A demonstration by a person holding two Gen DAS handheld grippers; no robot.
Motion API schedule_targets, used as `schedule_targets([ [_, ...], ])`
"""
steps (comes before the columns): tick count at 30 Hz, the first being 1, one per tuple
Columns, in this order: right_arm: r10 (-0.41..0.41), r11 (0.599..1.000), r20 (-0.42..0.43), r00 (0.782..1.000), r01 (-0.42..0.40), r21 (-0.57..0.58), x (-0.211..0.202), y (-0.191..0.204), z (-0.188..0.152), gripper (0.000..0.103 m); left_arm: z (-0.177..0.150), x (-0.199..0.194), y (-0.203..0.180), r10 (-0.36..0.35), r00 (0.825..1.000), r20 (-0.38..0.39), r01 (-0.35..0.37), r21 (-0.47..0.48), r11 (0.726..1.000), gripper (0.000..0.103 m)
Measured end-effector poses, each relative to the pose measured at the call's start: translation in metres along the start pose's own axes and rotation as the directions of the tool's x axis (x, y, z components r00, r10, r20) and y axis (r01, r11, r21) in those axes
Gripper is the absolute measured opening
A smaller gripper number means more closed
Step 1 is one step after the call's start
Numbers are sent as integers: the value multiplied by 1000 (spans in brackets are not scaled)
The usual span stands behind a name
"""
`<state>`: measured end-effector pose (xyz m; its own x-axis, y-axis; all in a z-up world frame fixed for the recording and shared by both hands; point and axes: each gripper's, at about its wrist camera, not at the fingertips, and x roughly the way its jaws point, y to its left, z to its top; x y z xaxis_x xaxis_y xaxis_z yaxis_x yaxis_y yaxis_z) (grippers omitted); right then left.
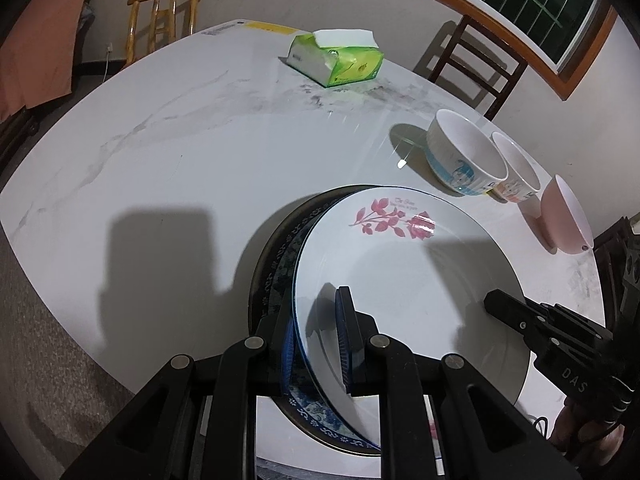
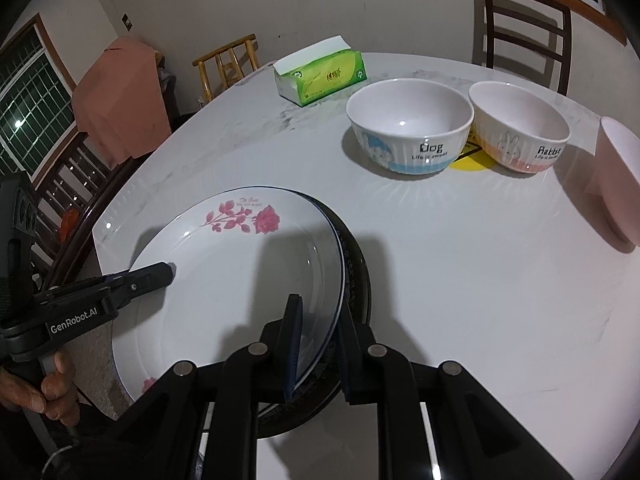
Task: Organize plates and bowls
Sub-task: 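Lift and carry the pink-flower plate over the blue-and-white plate stack, then lower the plate onto the blue-and-white stack and open the left tool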
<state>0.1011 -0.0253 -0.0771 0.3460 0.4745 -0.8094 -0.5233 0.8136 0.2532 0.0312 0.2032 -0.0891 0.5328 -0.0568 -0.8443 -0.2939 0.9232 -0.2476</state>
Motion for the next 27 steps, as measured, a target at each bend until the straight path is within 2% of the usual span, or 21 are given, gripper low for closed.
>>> schedule_targets([
  [27, -32, 999, -31, 999, 31, -16, 12, 8, -1, 19, 1, 12, 5, 5, 999, -53, -5, -11, 1000, 17],
])
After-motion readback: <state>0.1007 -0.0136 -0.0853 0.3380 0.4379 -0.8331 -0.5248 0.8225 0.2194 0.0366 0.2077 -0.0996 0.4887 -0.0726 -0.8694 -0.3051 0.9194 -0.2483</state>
